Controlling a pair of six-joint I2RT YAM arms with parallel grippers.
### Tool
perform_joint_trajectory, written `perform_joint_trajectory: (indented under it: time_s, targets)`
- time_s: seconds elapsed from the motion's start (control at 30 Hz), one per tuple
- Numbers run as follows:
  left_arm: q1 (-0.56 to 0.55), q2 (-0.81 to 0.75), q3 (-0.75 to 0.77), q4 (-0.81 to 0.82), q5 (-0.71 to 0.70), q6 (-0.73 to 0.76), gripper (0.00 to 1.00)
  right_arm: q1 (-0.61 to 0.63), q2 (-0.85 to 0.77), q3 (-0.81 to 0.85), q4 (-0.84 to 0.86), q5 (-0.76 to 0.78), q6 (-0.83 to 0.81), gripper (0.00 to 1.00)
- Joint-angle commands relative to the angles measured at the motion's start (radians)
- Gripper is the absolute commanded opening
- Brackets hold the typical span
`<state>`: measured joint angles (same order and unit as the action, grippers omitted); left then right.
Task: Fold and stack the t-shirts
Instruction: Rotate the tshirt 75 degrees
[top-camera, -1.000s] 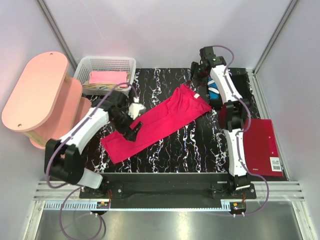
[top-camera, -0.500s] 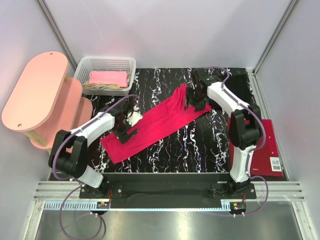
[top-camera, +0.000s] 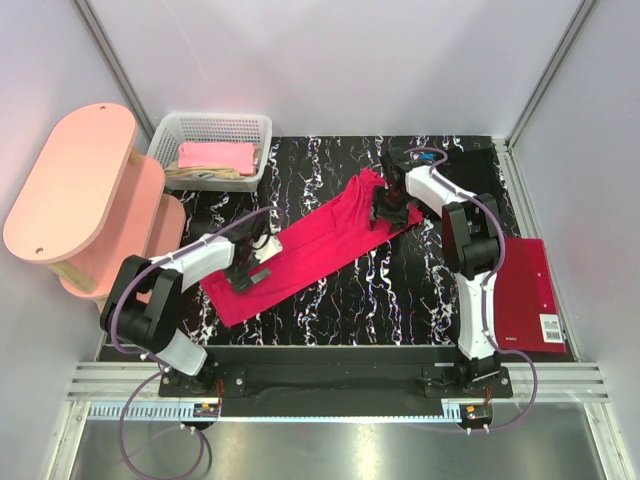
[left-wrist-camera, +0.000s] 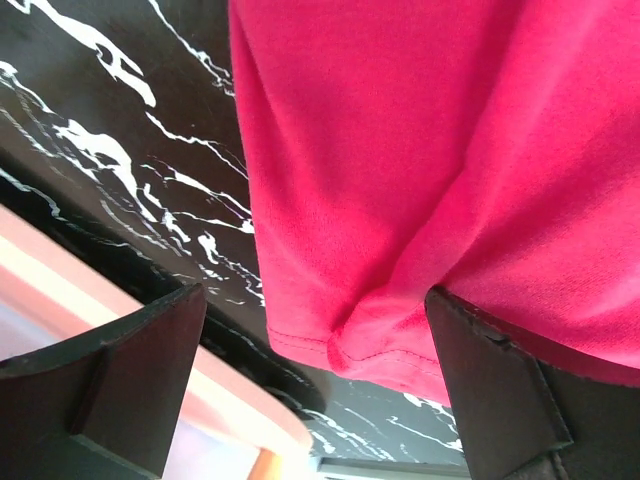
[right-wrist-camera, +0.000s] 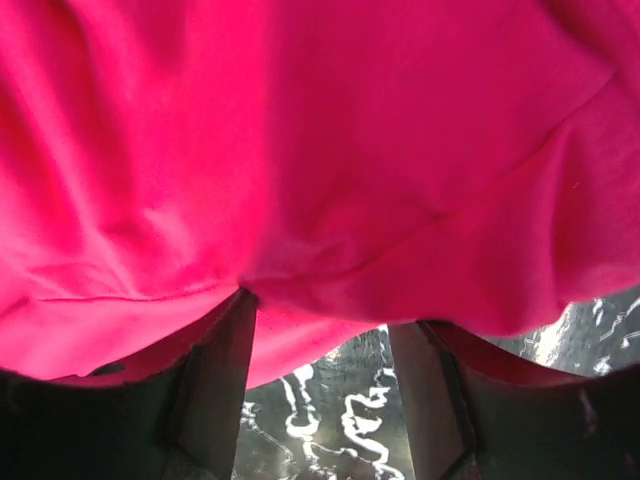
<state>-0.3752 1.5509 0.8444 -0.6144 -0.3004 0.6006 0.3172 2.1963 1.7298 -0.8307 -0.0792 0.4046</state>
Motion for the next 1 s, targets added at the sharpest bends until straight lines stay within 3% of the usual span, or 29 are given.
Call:
perform_joint_trajectory:
  time_s: [0.0, 0.13, 0.33, 0.47, 0.57, 0.97]
  targets:
    - [-0.050, 0.020, -0.051, 0.050, -0.040, 0.016, 0.99, -0.069, 0.101, 0.092, 0.007, -0.050, -0.007, 0.62]
    - [-0.108, 0.041, -0.033, 0.006, -0.013, -0.013, 0.99, -0.101, 0.195, 0.200, -0.007, -0.112, -0.009, 0.62]
    - [-0.163, 0.104, 0.044, -0.045, 0.079, -0.044, 0.99, -0.124, 0.371, 0.554, -0.131, -0.175, -0.030, 0.61]
    - [-0.165, 0.127, 0.140, -0.113, 0.228, -0.074, 0.99, -0.127, 0.517, 0.894, -0.231, -0.194, -0.049, 0.60]
    - [-0.168, 0.149, 0.214, -0.177, 0.373, -0.093, 0.99, -0.150, 0.592, 1.013, -0.255, -0.217, -0.044, 0.60]
    - [-0.234, 0.232, 0.272, -0.228, 0.517, -0.136, 0.99, -0.175, 0.528, 0.952, -0.182, -0.278, -0.044, 0.59]
